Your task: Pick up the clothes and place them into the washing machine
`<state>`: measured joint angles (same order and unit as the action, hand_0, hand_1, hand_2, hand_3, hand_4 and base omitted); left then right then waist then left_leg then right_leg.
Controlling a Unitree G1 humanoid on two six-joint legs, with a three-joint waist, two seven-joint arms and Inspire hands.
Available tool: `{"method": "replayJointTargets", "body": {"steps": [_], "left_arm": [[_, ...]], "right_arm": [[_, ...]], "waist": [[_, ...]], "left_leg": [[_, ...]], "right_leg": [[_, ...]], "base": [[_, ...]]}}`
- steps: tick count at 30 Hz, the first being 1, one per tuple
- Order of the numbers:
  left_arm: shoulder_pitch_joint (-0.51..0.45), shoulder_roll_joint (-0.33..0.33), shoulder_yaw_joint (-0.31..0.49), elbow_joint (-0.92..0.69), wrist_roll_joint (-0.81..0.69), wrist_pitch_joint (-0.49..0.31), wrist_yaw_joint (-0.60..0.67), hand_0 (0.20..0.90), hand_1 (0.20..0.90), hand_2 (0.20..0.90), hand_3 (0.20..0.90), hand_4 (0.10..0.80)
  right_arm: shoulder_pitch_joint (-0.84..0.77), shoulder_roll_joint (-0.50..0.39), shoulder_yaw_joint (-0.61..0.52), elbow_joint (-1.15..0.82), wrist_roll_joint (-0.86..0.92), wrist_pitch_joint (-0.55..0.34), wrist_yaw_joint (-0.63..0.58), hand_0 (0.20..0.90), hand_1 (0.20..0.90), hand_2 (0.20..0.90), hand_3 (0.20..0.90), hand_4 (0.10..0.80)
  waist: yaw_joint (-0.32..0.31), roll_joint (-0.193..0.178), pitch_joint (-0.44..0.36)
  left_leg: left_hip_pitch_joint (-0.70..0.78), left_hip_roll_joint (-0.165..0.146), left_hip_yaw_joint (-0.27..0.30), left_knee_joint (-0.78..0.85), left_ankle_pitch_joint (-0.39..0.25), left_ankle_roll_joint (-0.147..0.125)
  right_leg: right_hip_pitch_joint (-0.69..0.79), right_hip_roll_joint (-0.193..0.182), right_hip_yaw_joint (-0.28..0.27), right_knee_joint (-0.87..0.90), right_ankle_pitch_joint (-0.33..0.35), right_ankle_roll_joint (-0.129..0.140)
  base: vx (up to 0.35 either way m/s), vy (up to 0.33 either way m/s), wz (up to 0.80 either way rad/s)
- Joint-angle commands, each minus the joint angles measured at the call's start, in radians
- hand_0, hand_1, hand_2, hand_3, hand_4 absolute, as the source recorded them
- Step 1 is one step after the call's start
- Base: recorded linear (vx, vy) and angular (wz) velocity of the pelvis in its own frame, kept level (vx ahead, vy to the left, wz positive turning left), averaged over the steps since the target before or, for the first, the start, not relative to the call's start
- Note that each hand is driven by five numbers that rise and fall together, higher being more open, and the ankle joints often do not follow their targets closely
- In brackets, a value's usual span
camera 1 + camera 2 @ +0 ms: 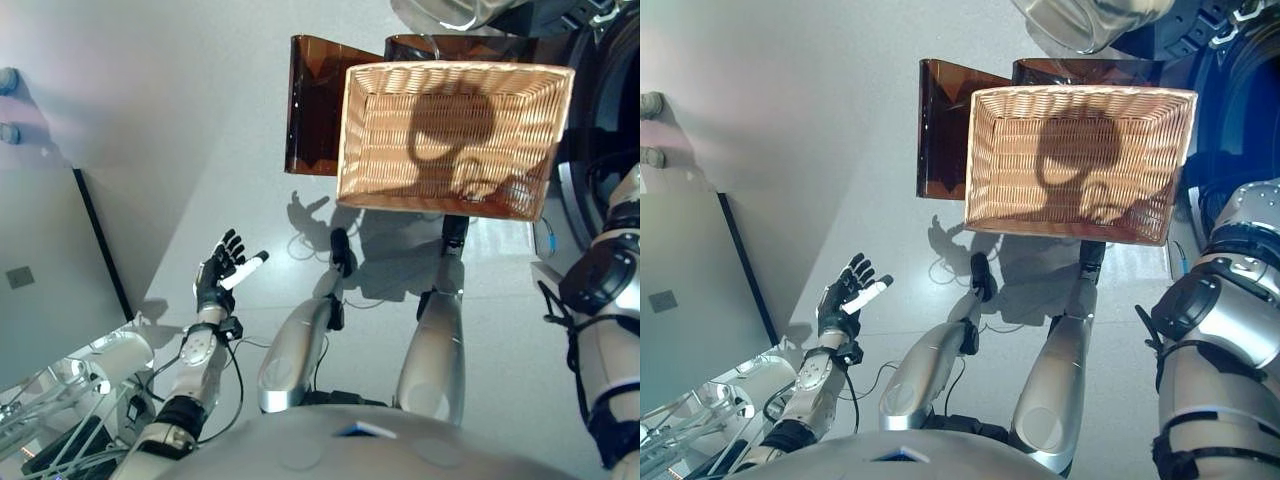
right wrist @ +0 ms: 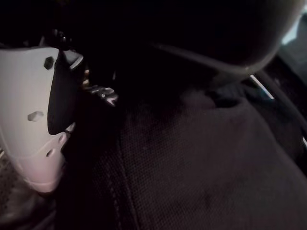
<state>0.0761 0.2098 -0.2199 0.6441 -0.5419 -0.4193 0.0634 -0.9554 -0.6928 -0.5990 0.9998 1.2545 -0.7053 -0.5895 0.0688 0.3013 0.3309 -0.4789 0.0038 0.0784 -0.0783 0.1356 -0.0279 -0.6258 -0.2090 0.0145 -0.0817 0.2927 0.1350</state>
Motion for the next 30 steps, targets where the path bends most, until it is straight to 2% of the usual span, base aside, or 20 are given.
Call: {"method": "replayJointTargets", "body": {"steps": [1,2,3,22,27,30], "left_arm": [[0.063,0.064,0.005,0.02,-0.012,-0.076,0.033,0.9,0.9,0.9,0.9,0.8],[0.064,0.064,0.005,0.02,-0.012,-0.076,0.033,0.9,0.9,0.9,0.9,0.8],[0.066,0.067,0.016,0.019,-0.011,-0.076,0.037,0.9,0.9,0.9,0.9,0.8],[0.086,0.072,0.042,0.02,-0.014,-0.077,0.036,0.9,0.9,0.9,0.9,0.8],[0.087,0.071,0.051,0.025,-0.009,-0.083,0.041,0.9,0.9,0.9,0.9,0.8],[0.087,0.07,0.071,0.026,0.009,-0.088,0.049,0.9,0.9,0.9,0.9,0.8]], "right_arm": [[0.01,-0.132,0.099,-0.03,-0.113,-0.111,0.028,0.538,0.538,0.538,0.538,0.541],[0.01,-0.132,0.099,-0.03,-0.113,-0.111,0.028,0.765,0.765,0.765,0.765,0.704],[0.011,-0.134,0.104,-0.025,-0.113,-0.108,0.025,0.9,0.9,0.9,0.9,0.8],[0.028,-0.089,0.098,-0.033,-0.126,-0.103,0.005,0.9,0.9,0.9,0.9,0.8],[0.052,-0.081,0.118,-0.017,-0.206,-0.048,-0.03,0.9,0.9,0.9,0.9,0.8],[0.09,-0.09,0.152,0.074,-0.312,0.054,-0.073,0.9,0.9,0.9,0.9,0.8]], "waist": [[0.022,-0.018,-0.113],[0.021,-0.018,-0.114],[0.023,-0.019,-0.114],[0.025,-0.028,-0.119],[0.025,-0.031,-0.113],[0.027,-0.038,-0.108]], "left_leg": [[-0.031,0.041,-0.063,-0.009,-0.012,-0.104],[-0.031,0.041,-0.063,-0.009,-0.012,-0.104],[-0.032,0.042,-0.065,-0.009,-0.012,-0.104],[-0.026,0.034,-0.065,-0.009,-0.016,-0.098],[-0.022,0.031,-0.067,-0.009,-0.016,-0.094],[-0.016,0.029,-0.068,-0.009,-0.014,-0.091]], "right_leg": [[0.003,0.029,-0.029,0.076,-0.143,-0.007],[0.004,0.029,-0.029,0.076,-0.143,-0.007],[0.003,0.029,-0.028,0.076,-0.142,-0.007],[0.008,0.025,-0.028,0.076,-0.141,-0.005],[0.008,0.021,-0.025,0.078,-0.138,-0.004],[0.013,0.018,-0.027,0.079,-0.135,-0.002]], "base": [[0.0,0.0,0.0],[0.0,0.0,0.0],[0.0,0.0,0.0],[0.0,0.0,0.0],[0.0,0.0,0.0],[0.0,0.0,0.0]]}}
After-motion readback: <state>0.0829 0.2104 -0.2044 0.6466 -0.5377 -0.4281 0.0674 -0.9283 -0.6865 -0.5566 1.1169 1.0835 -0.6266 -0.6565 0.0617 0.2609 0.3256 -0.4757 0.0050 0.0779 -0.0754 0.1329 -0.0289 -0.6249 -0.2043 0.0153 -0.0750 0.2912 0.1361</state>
